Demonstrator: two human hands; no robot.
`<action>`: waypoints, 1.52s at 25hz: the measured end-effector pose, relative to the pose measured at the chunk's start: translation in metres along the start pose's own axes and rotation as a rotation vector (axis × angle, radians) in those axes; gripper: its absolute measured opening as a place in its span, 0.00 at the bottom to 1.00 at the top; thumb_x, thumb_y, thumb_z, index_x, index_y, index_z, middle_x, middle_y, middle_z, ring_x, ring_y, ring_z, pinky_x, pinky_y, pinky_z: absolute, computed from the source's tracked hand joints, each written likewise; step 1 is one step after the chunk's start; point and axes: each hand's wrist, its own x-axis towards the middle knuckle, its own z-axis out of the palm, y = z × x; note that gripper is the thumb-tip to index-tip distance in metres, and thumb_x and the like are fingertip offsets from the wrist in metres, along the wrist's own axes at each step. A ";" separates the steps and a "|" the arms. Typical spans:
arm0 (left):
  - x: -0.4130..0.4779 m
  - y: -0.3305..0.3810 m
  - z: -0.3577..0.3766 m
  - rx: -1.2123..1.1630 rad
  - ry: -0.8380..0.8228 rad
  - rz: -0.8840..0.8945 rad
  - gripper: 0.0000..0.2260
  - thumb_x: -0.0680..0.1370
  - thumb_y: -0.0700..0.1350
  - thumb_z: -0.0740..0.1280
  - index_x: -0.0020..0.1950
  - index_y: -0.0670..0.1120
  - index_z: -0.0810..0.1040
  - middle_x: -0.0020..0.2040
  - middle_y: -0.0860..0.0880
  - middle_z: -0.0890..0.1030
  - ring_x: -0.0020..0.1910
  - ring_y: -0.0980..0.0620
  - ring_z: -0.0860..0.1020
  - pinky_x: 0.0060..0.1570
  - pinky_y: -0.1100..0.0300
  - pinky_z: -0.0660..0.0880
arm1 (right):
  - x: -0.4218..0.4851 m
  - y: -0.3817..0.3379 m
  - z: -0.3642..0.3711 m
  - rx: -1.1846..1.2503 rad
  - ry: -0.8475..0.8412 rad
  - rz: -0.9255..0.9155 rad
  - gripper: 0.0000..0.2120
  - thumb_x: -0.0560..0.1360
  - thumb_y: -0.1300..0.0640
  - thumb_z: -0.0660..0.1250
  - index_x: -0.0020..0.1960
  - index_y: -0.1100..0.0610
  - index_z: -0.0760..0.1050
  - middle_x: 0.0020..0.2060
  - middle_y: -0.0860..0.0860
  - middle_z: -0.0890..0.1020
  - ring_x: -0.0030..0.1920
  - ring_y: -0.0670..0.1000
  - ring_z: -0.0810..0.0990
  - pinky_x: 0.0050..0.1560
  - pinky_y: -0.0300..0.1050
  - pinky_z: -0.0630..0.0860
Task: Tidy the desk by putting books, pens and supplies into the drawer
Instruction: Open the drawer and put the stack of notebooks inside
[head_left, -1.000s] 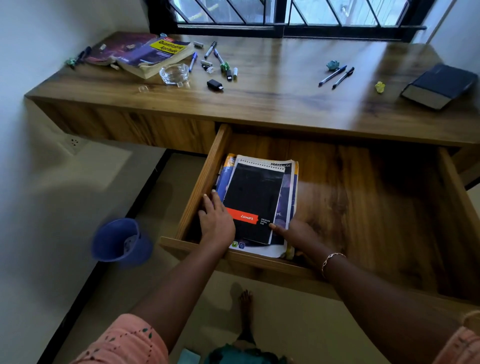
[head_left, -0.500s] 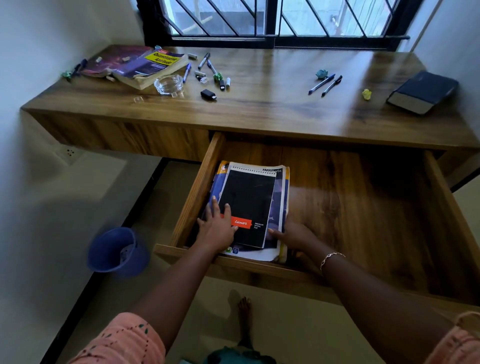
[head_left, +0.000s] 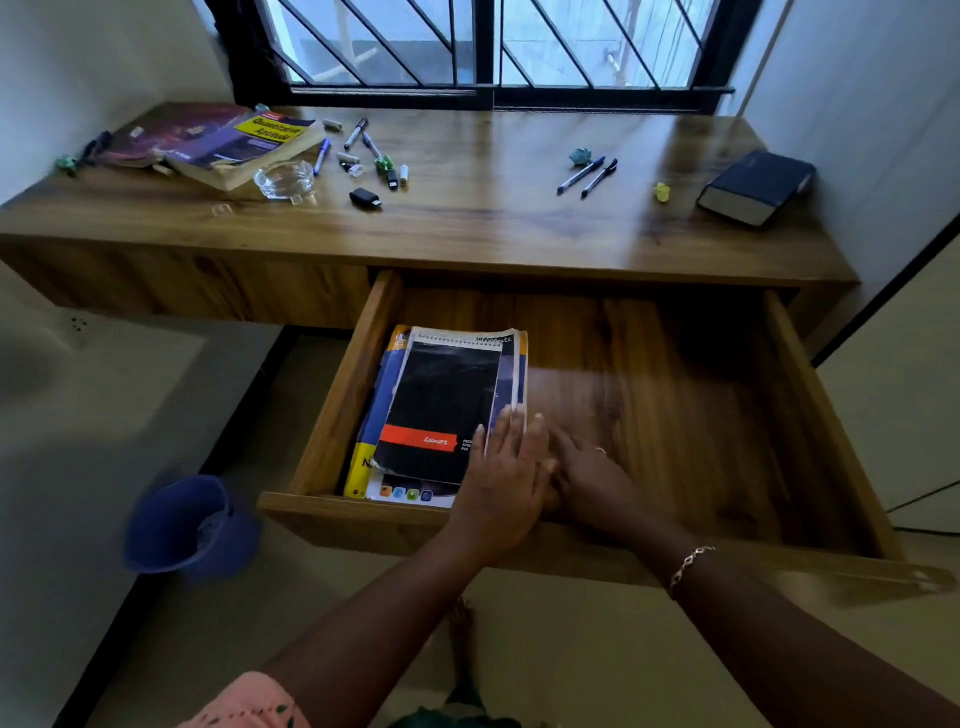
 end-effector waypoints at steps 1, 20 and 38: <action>0.000 0.000 0.001 0.002 0.049 -0.011 0.30 0.77 0.56 0.39 0.75 0.43 0.57 0.76 0.41 0.58 0.76 0.46 0.50 0.72 0.49 0.45 | -0.006 -0.001 0.001 0.016 0.026 0.061 0.27 0.79 0.47 0.54 0.75 0.53 0.53 0.70 0.55 0.67 0.66 0.54 0.68 0.62 0.47 0.68; 0.108 -0.026 -0.007 -0.037 0.205 0.172 0.28 0.79 0.56 0.48 0.73 0.40 0.63 0.74 0.40 0.62 0.76 0.47 0.54 0.75 0.49 0.50 | 0.053 0.024 -0.033 -0.514 0.181 -0.187 0.40 0.76 0.33 0.40 0.72 0.65 0.52 0.71 0.62 0.64 0.73 0.57 0.58 0.74 0.50 0.52; 0.276 -0.073 -0.047 0.366 -0.218 0.196 0.52 0.68 0.68 0.64 0.76 0.42 0.39 0.77 0.42 0.39 0.76 0.45 0.37 0.74 0.48 0.39 | 0.217 0.066 -0.093 -0.561 0.161 -0.067 0.58 0.63 0.31 0.66 0.75 0.63 0.38 0.75 0.61 0.42 0.75 0.60 0.40 0.75 0.53 0.38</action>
